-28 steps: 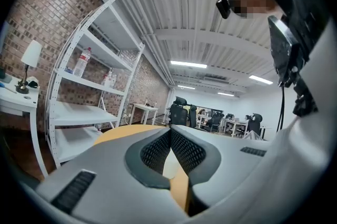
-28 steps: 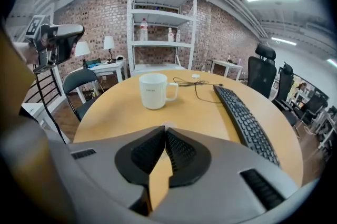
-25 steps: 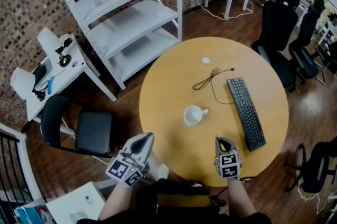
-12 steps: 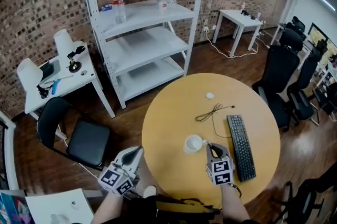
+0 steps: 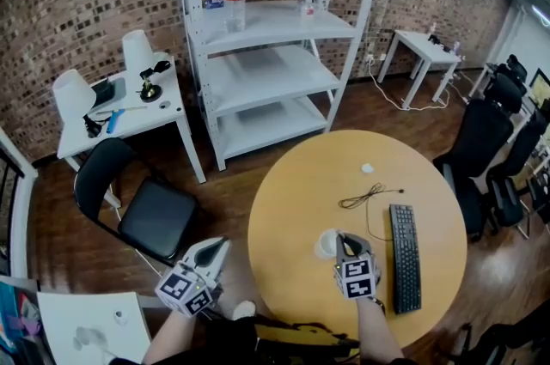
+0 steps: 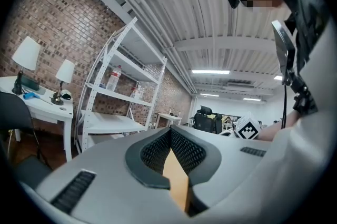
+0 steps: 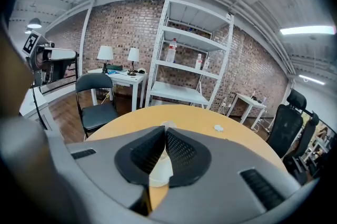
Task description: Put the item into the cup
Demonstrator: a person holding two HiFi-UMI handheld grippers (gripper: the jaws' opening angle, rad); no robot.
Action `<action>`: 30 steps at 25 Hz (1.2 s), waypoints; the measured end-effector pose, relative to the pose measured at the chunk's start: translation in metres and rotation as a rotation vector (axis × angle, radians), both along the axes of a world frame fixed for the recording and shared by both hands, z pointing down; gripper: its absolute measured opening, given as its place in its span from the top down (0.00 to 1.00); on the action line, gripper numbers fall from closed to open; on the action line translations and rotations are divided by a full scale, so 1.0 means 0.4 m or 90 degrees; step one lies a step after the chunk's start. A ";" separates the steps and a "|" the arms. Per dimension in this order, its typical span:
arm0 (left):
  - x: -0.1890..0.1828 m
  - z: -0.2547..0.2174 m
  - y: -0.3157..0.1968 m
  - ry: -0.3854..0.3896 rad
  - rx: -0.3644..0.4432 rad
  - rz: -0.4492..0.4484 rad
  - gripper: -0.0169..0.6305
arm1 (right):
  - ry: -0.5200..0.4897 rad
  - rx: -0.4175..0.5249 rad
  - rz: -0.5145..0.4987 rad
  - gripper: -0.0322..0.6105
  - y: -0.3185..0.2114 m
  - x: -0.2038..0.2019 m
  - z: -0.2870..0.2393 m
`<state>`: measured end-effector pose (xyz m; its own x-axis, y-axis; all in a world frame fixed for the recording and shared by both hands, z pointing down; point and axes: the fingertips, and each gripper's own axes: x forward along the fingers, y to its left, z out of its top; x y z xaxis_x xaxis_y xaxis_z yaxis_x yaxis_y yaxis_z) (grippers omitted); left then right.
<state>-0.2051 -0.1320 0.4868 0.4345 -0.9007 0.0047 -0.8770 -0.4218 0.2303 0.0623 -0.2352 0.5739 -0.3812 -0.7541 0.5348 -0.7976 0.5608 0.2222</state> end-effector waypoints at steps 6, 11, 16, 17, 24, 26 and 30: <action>-0.035 0.000 0.019 -0.011 -0.010 -0.009 0.97 | -0.017 -0.041 0.006 0.83 -0.014 -0.012 0.056; -0.025 -0.009 0.030 -0.021 -0.006 -0.002 0.97 | -0.037 -0.023 0.030 0.83 -0.016 0.006 0.048; 0.015 -0.032 0.018 -0.024 0.008 0.028 0.97 | -0.083 0.020 0.047 0.83 0.009 0.038 -0.031; 0.029 -0.038 0.015 -0.025 0.013 0.039 0.97 | -0.099 0.034 0.053 0.83 0.019 0.050 -0.054; 0.156 -0.053 -0.012 -0.016 0.025 0.138 0.97 | -0.194 0.134 0.124 0.83 0.134 0.179 -0.210; 0.211 -0.061 -0.016 -0.012 0.033 0.178 0.97 | -0.204 0.171 0.150 0.84 0.176 0.235 -0.244; 0.313 -0.069 -0.025 -0.010 0.040 0.241 0.97 | -0.208 0.228 0.217 0.88 0.261 0.349 -0.292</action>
<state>-0.0800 -0.1419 0.4593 0.7373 -0.6747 -0.0358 -0.6592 -0.7299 0.1807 0.2019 -0.1307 0.4572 -0.1876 -0.9749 0.1204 -0.9786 0.1960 0.0622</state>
